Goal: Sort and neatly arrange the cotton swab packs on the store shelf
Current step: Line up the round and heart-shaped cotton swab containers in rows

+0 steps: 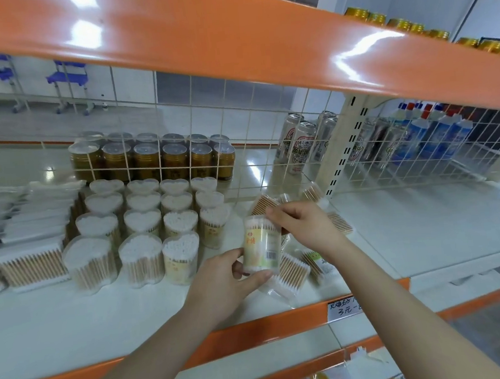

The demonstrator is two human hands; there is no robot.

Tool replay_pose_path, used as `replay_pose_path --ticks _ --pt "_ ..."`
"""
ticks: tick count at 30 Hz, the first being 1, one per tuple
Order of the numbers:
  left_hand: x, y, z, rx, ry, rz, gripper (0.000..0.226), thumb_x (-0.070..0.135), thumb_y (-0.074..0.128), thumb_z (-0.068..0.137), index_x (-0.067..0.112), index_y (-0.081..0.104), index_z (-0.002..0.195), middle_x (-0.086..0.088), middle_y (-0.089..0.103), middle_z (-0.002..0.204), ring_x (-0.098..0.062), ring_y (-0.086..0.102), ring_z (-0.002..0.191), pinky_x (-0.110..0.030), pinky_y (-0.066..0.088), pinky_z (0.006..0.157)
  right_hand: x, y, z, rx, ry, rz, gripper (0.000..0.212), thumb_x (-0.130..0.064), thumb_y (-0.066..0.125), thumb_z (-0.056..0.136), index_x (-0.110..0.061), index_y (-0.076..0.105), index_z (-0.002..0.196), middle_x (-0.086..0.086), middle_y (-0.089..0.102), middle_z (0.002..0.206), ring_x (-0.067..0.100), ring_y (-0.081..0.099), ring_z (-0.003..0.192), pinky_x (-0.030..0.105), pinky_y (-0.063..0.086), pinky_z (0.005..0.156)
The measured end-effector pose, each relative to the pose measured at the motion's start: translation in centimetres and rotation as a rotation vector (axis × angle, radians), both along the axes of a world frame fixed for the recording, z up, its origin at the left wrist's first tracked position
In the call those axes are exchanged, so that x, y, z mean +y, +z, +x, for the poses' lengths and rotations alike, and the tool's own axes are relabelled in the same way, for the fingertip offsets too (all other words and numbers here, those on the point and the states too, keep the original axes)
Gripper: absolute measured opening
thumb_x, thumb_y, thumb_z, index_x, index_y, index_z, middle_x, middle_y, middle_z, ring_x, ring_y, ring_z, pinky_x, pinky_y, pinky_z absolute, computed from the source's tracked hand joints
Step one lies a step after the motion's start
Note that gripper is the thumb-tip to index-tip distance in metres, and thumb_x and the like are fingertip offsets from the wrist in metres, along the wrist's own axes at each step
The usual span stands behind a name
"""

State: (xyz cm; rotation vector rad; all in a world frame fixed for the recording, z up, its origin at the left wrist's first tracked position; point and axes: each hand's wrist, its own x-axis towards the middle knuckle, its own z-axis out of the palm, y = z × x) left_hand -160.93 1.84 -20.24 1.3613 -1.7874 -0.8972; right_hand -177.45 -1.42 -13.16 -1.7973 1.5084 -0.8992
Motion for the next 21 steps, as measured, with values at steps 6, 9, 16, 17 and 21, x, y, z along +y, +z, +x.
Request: replay_pose_path --ticks 6,9,16,17,21 --pt "0.1 -0.1 0.6 -0.099 0.032 -0.026 0.059 0.056 0.069 0.069 0.032 0.053 0.121 0.012 0.061 0.092 -0.003 0.055 0.085 -0.027 0.049 0.077 0.3 0.1 -0.2 -0.019 0.049 0.017 0.017 -0.025 0.066 0.083 -0.016 0.07 0.097 -0.007 0.069 0.087 0.0 0.063 0.077 0.012 0.05 0.071" --pt "0.2 0.0 0.8 -0.179 0.047 -0.08 0.067 0.056 0.068 0.072 0.029 0.047 0.129 0.01 0.06 0.107 -0.006 0.054 0.095 -0.026 0.047 0.081 0.5 0.0 -0.3 -0.017 0.055 0.048 0.022 -0.024 0.071 0.079 -0.017 0.068 0.1 -0.005 0.069 0.094 0.005 0.065 0.085 0.016 0.052 0.075" --pt "0.4 0.1 0.8 -0.238 0.048 -0.134 0.067 0.052 0.067 0.075 0.026 0.045 0.133 0.007 0.06 0.114 -0.009 0.054 0.103 -0.025 0.046 0.083 1.1 0.1 -0.4 -0.053 0.056 0.097 0.024 -0.013 0.073 0.078 -0.016 0.065 0.1 -0.001 0.065 0.088 0.007 0.062 0.077 0.012 0.049 0.064" --pt "0.5 0.0 0.9 -0.236 0.044 -0.131 0.067 0.052 0.067 0.075 0.027 0.045 0.133 0.007 0.06 0.114 -0.009 0.054 0.103 -0.025 0.046 0.084 1.1 0.1 -0.4 -0.052 0.058 0.114 0.026 -0.013 0.072 0.079 -0.016 0.064 0.103 -0.002 0.063 0.086 0.006 0.06 0.074 0.01 0.046 0.061" --pt "0.7 -0.2 1.1 -0.251 0.01 -0.105 0.067 0.05 0.067 0.077 0.029 0.042 0.135 0.008 0.058 0.117 -0.008 0.051 0.106 -0.023 0.044 0.085 1.0 -0.2 -0.1 -0.021 0.063 0.176 0.037 -0.009 0.064 0.084 -0.013 0.059 0.12 -0.007 0.053 0.078 -0.001 0.051 0.065 0.005 0.039 0.054"
